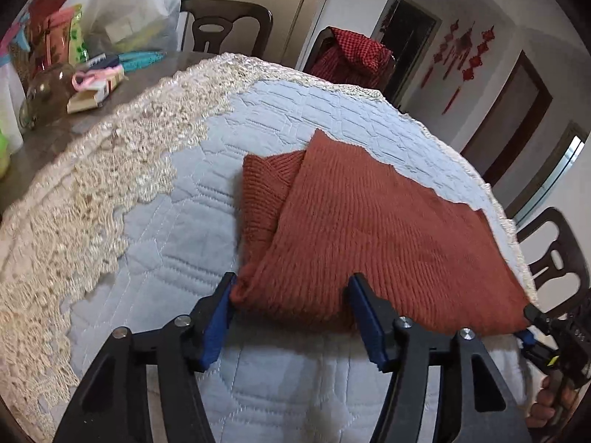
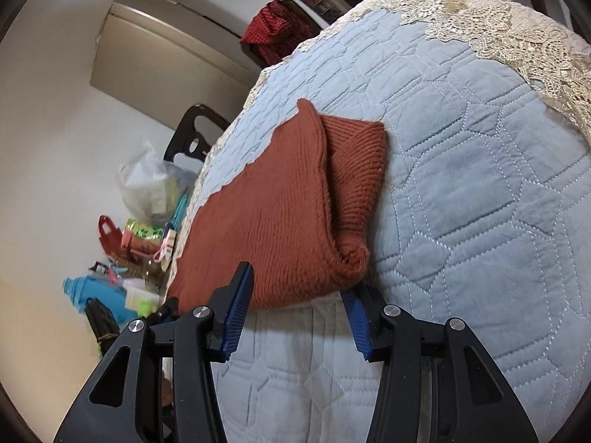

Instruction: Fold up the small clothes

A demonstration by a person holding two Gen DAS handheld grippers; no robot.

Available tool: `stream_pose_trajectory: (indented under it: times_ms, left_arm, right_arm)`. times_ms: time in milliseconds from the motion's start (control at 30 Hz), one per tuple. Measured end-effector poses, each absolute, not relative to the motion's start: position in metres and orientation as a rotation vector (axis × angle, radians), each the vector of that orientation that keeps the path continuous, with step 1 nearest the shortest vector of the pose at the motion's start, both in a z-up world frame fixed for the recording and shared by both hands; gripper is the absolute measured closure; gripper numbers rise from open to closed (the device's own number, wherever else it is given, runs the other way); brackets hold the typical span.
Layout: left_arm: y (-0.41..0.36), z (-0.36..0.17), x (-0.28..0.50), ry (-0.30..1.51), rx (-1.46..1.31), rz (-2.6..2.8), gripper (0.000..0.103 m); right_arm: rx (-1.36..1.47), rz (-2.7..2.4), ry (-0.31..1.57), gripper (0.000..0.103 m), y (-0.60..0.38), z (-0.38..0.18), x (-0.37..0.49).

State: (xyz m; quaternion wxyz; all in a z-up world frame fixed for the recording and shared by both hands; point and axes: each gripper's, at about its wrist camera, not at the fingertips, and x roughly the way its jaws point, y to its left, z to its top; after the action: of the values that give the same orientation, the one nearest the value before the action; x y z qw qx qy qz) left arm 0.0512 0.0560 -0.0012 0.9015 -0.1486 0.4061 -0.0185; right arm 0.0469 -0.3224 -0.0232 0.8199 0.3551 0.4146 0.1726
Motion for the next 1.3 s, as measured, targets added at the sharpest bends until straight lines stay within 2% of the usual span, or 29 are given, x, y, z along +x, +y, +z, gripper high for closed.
stream_pose_trajectory:
  times_ms: [33,67,100,133,233,600,867,1033,1100,1300]
  left_arm:
    - [0.053,-0.001,0.052,0.84,-0.293,-0.032,0.056]
    - [0.053,0.0,0.053,0.839,-0.292,-0.037,0.06]
    - [0.053,0.0,0.053,0.838,-0.295,-0.045,0.069]
    - [0.052,0.001,0.053,0.837,-0.292,-0.051,0.075]
    - [0.05,0.007,0.05,0.821,-0.265,-0.056,0.081]
    - [0.042,0.023,0.012,0.796,-0.245,-0.134,0.082]
    - [0.031,0.003,-0.014,0.842,-0.219,-0.156,0.082]
    - [0.033,0.004,-0.019,0.851,-0.228,-0.153,0.078]
    - [0.034,0.006,-0.021,0.847,-0.221,-0.149,0.077]
    - [0.037,0.018,-0.029,0.808,-0.175,-0.1,0.073]
  right_arm:
    - [0.741,0.358,0.884,0.055,-0.321,-0.022,0.048]
    - [0.726,0.344,0.885,0.062,-0.32,-0.021,0.05]
    - [0.715,0.333,0.889,0.08,-0.32,-0.022,0.051]
    - [0.712,0.326,0.895,0.087,-0.321,-0.023,0.052]
    - [0.707,0.331,0.884,0.088,-0.323,-0.022,0.051]
    - [0.688,0.35,0.841,0.09,-0.343,-0.004,0.02]
    - [0.674,0.312,0.877,0.09,-0.355,-0.015,-0.001]
    - [0.667,0.308,0.897,0.087,-0.353,-0.023,0.0]
    - [0.619,0.288,0.888,0.083,-0.351,-0.016,-0.002]
    - [0.474,0.213,0.805,0.082,-0.347,0.013,-0.018]
